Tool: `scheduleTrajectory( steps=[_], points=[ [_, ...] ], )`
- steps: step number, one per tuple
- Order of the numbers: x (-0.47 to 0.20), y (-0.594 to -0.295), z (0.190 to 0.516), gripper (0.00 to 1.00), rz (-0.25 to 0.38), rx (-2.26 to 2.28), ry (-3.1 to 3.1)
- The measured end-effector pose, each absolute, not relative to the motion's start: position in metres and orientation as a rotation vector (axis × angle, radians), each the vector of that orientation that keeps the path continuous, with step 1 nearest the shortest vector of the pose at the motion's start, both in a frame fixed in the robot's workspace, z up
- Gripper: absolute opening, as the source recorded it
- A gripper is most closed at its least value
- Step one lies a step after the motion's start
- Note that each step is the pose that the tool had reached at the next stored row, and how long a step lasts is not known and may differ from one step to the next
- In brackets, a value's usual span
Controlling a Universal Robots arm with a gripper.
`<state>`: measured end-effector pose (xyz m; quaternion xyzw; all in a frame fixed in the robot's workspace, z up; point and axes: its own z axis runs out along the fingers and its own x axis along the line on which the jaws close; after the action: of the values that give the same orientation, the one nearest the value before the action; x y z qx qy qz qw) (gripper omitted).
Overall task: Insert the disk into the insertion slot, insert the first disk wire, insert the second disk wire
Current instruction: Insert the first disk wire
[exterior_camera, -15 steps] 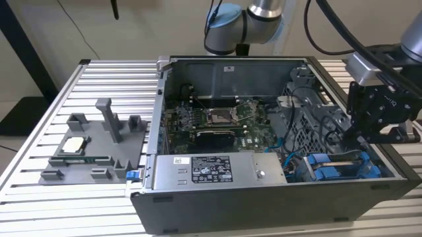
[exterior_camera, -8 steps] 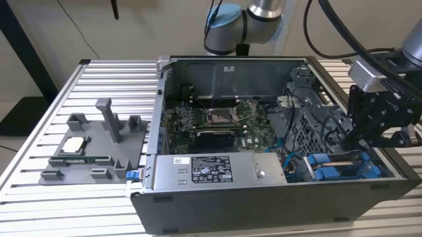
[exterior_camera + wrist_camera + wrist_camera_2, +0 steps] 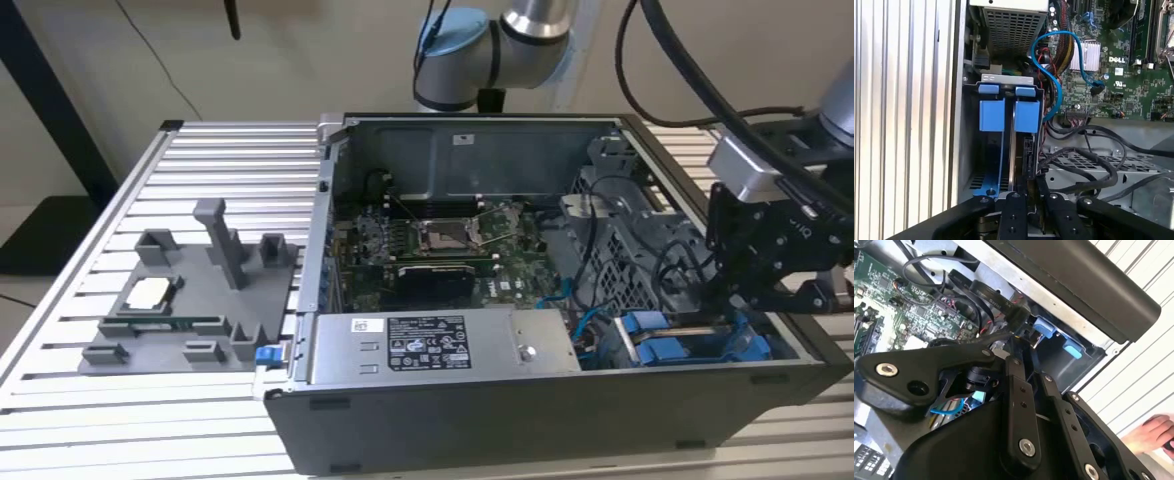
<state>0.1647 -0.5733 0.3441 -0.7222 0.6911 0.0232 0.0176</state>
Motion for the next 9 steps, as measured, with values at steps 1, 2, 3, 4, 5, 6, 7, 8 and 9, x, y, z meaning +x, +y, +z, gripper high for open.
scheduleTrajectory(
  steps=[1,2,3,4,5,6,7,8,9],
  points=[
    [0.1642,-0.5733,0.3436,0.19,0.071,-2.243,2.147],
    [0.1637,-0.5732,0.3431,0.19,0.069,-2.242,2.147],
    [0.1633,-0.5725,0.3427,0.19,0.067,-2.241,2.146],
    [0.1633,-0.5712,0.3422,0.19,0.067,-2.241,2.146],
    [0.1633,-0.5703,0.3418,0.19,0.066,-2.240,2.146],
    [0.1633,-0.5699,0.3413,0.19,0.066,-2.239,2.147],
    [0.1632,-0.5699,0.3410,0.19,0.065,-2.234,2.151],
    [0.1632,-0.5698,0.3408,0.19,0.064,-2.229,2.157],
    [0.1632,-0.5699,0.3407,0.19,0.064,-2.223,2.163]
  ],
)
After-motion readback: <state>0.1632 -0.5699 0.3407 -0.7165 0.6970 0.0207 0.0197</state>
